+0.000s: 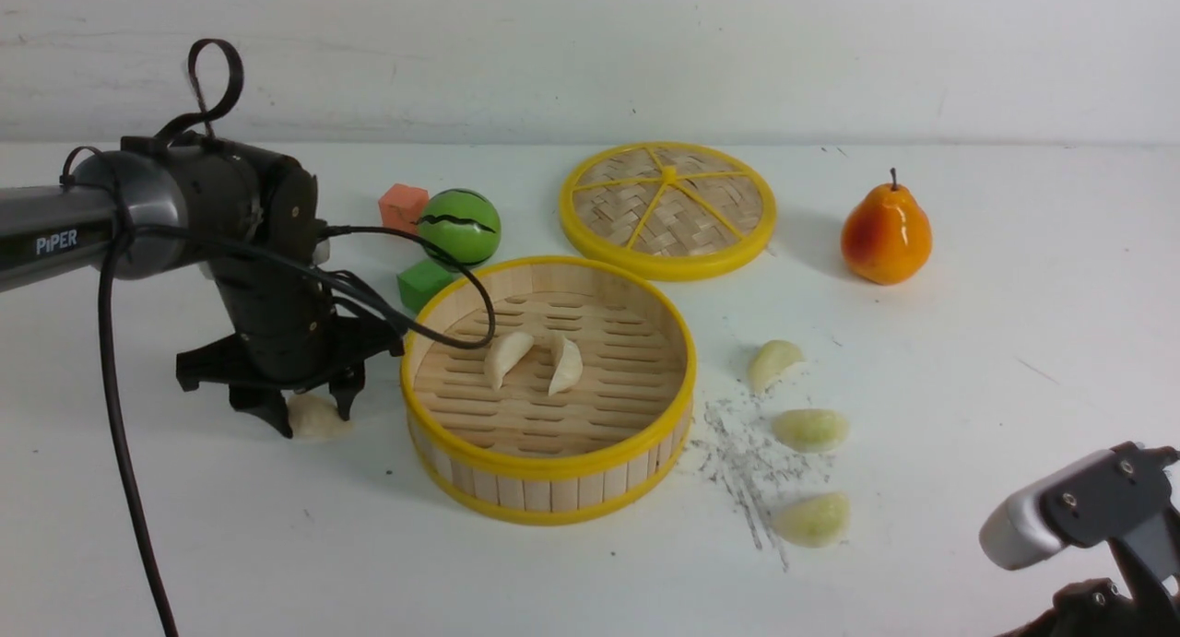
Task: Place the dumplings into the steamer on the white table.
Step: 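Reach for and grasp a dumpling on the table with the left gripper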
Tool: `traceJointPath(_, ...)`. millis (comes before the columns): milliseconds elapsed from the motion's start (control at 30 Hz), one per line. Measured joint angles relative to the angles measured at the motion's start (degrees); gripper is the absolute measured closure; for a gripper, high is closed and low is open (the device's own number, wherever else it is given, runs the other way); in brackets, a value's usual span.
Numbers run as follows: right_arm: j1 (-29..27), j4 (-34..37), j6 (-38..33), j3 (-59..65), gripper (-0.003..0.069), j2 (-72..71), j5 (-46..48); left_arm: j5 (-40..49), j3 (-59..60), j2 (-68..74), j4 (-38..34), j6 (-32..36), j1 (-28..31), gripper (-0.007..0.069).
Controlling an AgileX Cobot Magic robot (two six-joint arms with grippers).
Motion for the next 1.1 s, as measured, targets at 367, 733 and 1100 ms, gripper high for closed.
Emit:
traceJointPath(367, 0.05, 0.00, 0.00, 0.00, 0.0492, 0.00, 0.00, -0.90, 0.05, 0.98, 1.52, -7.11, 0.18, 0.0225)
traceJointPath(733, 0.05, 0.04, 0.00, 0.00, 0.0489, 0.00, 0.00, -0.85, 0.05, 0.98, 1.67, -6.58, 0.36, 0.0249)
traceJointPath(1100, 0.05, 0.04, 0.00, 0.00, 0.0481, 0.00, 0.00, -0.75, 0.11, -0.11, 1.68, -2.58, 0.36, 0.0405)
